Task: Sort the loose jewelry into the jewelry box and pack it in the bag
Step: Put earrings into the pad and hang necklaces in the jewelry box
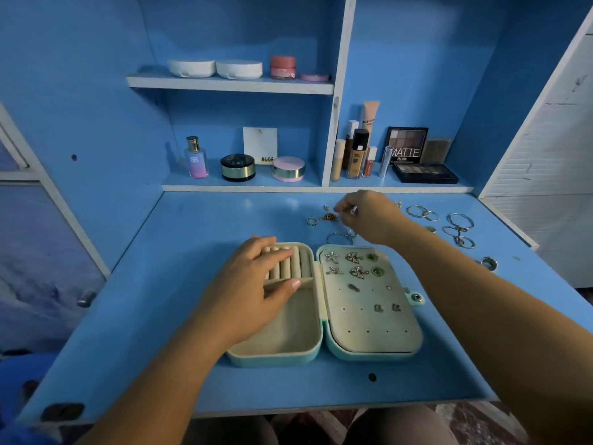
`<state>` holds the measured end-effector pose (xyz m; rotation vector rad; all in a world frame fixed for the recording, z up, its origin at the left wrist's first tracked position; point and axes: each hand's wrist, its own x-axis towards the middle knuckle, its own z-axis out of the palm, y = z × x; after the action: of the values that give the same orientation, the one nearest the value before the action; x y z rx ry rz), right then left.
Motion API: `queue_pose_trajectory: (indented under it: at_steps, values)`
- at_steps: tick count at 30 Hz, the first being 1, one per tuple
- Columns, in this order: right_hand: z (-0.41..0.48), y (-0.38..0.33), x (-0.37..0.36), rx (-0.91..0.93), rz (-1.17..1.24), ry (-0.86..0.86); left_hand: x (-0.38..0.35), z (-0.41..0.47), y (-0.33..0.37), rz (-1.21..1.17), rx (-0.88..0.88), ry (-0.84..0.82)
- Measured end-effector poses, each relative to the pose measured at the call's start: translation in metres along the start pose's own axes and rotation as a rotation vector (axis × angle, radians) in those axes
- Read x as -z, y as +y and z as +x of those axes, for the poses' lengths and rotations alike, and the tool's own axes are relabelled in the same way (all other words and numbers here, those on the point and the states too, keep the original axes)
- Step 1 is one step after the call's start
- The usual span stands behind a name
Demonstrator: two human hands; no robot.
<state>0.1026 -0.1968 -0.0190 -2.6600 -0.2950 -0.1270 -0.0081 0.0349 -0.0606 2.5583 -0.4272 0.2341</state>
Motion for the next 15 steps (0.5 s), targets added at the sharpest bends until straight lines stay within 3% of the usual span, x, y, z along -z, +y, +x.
queue_pose_trajectory:
  at_steps: [8,15]
  values:
    - [0.06,0.002,-0.022,-0.127,-0.107,-0.018,0.001,-0.001,0.003,-0.021,0.013,0.001]
    - [0.076,0.002,-0.025,-0.111,-0.208,-0.084,0.0,-0.001,0.002,-0.036,0.021,0.009]
